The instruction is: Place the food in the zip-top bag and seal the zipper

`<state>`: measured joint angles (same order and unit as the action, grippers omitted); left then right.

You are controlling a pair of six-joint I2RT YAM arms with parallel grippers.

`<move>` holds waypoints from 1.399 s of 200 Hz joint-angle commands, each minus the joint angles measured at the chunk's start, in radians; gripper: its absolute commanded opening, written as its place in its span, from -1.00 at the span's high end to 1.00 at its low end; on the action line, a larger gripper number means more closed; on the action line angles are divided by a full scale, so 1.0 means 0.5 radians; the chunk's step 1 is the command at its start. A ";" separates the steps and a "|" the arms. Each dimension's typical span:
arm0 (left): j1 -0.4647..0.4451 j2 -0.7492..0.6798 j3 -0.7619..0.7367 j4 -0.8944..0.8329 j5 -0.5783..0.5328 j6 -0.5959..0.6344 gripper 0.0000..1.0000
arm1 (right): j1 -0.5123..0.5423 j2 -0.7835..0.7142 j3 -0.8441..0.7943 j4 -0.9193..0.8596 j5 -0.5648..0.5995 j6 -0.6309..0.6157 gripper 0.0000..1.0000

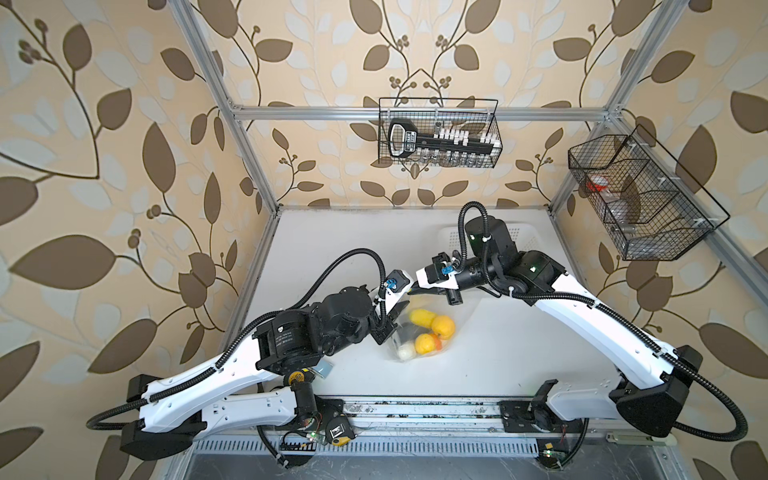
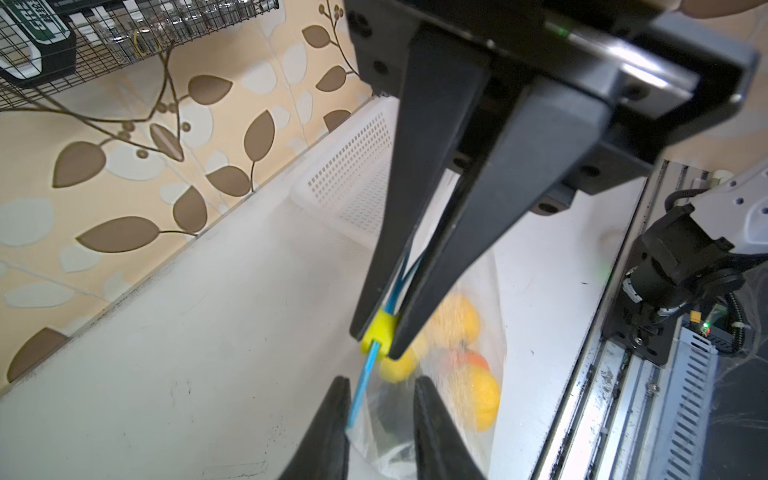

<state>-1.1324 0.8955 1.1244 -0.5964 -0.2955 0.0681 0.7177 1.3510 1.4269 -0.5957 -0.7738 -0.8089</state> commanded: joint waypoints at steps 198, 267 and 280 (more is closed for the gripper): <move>-0.001 -0.037 0.125 0.093 0.022 0.112 1.00 | 0.015 -0.033 0.018 -0.021 -0.014 -0.035 0.84; -0.001 -0.120 0.017 0.152 -0.109 0.115 1.00 | 0.015 -0.040 0.024 -0.020 0.001 -0.032 0.84; 0.000 -0.142 -0.016 0.168 -0.145 0.120 1.00 | 0.015 -0.040 0.027 -0.020 0.003 -0.030 0.84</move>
<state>-1.1324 0.8635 1.1385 -0.5705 -0.3019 0.1242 0.7204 1.3510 1.4269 -0.5953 -0.7677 -0.8085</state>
